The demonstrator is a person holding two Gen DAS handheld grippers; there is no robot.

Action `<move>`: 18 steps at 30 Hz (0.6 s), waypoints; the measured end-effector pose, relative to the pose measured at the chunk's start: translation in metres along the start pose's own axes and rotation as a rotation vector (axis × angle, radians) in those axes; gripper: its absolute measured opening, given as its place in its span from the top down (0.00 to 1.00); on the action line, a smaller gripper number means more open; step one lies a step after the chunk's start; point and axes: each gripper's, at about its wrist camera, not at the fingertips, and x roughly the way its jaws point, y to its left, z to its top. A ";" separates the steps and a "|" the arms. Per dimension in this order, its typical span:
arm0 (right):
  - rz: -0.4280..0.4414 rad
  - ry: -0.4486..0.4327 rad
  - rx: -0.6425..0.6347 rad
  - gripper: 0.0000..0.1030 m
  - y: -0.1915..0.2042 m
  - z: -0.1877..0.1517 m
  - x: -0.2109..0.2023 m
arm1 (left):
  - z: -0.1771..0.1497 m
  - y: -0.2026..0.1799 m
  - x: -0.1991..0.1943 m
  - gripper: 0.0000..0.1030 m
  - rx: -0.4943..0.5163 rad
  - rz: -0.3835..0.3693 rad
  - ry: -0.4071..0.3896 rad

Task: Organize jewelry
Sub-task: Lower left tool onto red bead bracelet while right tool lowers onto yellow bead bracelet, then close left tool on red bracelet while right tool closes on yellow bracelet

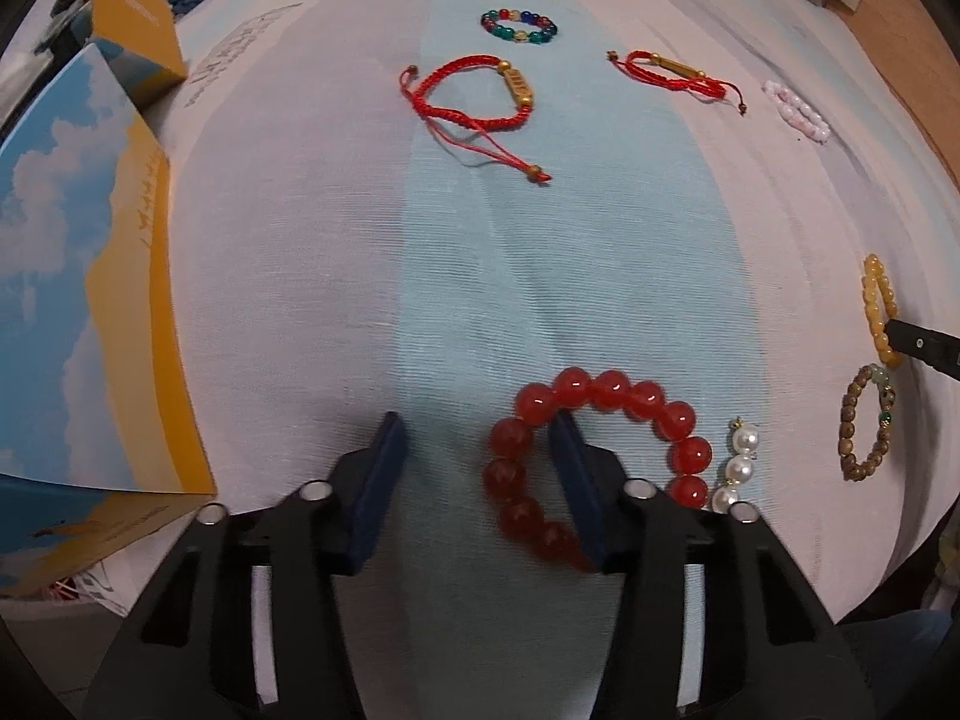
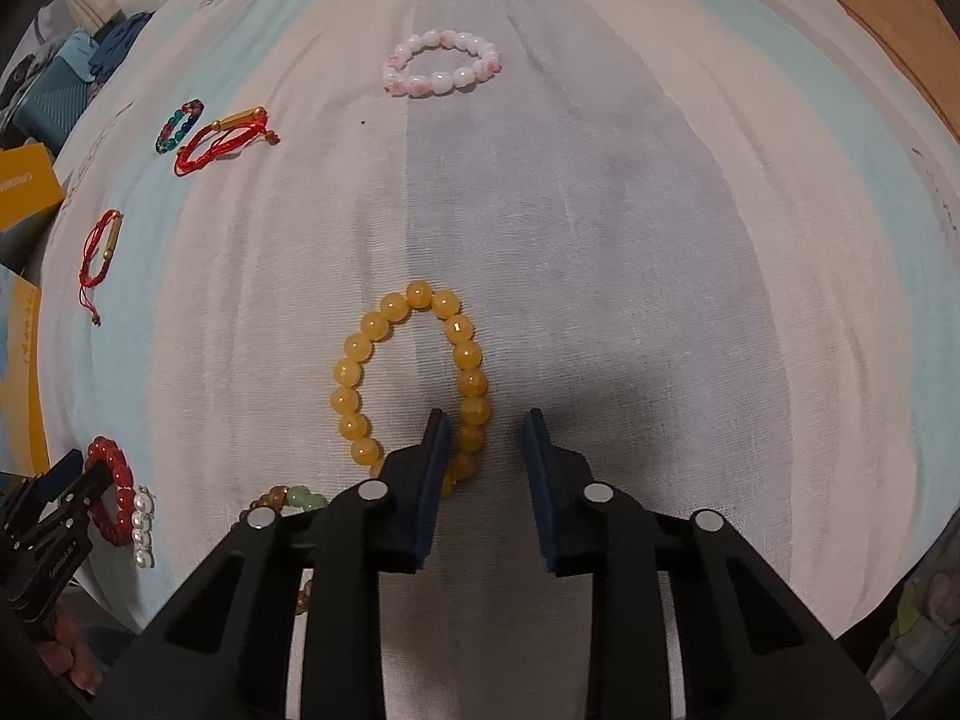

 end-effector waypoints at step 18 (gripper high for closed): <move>0.018 -0.091 0.024 0.91 -0.004 -0.002 -0.025 | 0.005 0.012 -0.026 0.88 -0.031 -0.056 -0.032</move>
